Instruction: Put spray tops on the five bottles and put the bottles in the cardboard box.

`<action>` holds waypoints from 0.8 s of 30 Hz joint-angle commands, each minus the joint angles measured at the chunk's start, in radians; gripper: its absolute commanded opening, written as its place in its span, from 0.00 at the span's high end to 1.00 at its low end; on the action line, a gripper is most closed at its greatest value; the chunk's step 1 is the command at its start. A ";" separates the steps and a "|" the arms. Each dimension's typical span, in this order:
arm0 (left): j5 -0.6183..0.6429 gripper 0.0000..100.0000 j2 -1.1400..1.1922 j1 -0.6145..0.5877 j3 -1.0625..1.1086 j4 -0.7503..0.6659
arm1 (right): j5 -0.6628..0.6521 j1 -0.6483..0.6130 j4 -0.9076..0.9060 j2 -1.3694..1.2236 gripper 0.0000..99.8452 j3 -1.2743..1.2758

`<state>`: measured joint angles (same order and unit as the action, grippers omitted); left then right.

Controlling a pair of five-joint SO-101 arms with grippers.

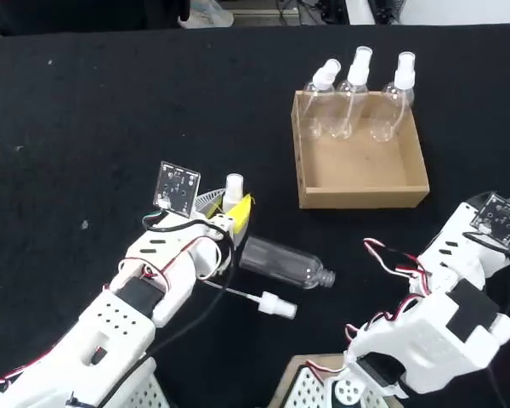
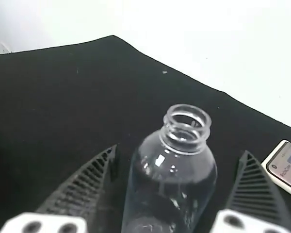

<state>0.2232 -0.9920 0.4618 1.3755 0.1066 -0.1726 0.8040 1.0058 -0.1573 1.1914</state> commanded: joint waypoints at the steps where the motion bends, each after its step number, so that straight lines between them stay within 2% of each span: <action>1: 0.002 0.97 -0.017 -0.007 -0.015 -0.020 | -0.002 -0.018 0.029 0.051 0.67 -0.053; 10: 0.002 0.97 -0.017 -0.007 -0.015 -0.020 | -0.002 -0.018 0.032 0.051 0.68 -0.056; 17: 0.002 0.97 -0.017 -0.007 -0.015 -0.020 | -0.008 -0.012 0.034 0.051 0.95 -0.048; 20: 0.002 0.97 -0.017 -0.007 -0.015 -0.020 | -0.008 -0.009 0.035 0.051 0.99 -0.048; 24: 0.002 0.97 -0.017 -0.007 -0.015 -0.020 | 0.000 0.017 0.037 0.062 0.99 -0.045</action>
<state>0.2232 -0.9920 0.4618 1.3755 0.1066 -0.1741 0.8040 1.0104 -0.1573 1.1914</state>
